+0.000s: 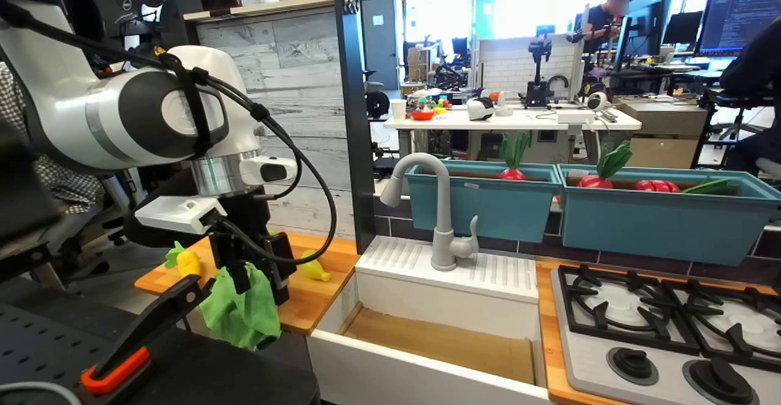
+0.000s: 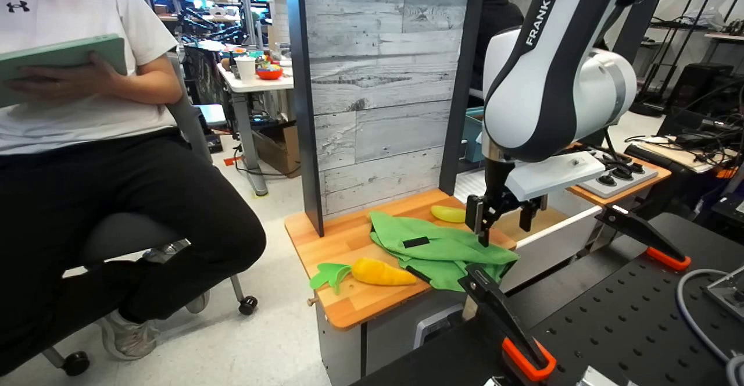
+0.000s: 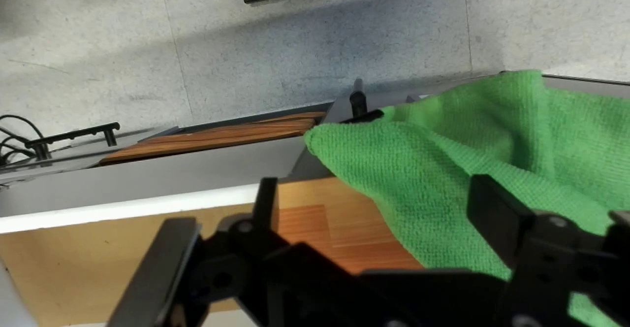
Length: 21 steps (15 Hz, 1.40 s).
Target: Unfold the towel on the counter
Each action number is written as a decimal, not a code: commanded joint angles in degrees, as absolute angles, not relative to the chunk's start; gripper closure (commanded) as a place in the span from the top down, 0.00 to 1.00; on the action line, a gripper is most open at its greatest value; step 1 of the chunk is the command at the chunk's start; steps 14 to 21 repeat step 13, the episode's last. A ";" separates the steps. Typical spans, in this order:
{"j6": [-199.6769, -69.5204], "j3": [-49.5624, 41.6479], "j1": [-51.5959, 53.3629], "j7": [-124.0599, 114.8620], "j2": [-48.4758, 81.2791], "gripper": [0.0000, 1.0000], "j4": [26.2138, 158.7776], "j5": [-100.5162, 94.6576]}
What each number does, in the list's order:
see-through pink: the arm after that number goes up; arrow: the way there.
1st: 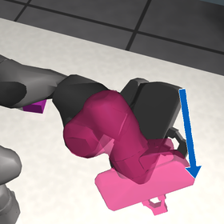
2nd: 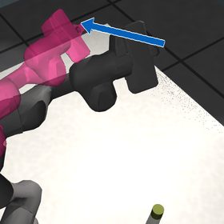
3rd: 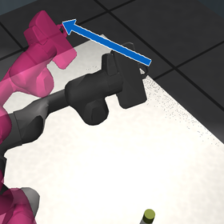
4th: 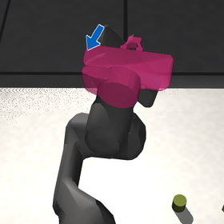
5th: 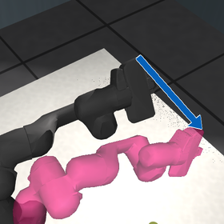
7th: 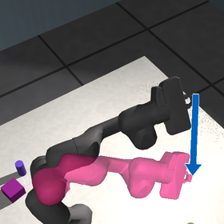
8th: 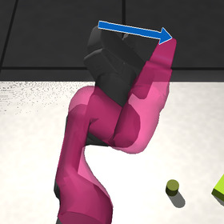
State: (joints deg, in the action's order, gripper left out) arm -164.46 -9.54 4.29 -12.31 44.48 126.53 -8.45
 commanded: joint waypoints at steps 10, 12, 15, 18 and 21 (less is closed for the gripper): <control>-164.38 -10.19 8.98 -11.87 37.52 1.00 128.04 -7.70; -164.38 -10.33 8.97 -11.89 37.32 1.00 128.36 -7.72; -164.38 -10.39 8.97 -11.89 37.31 1.00 128.49 -7.73; -164.38 -10.39 8.97 -11.89 37.31 1.00 128.49 -7.73; -164.38 -10.39 8.97 -11.89 37.31 1.00 128.49 -7.73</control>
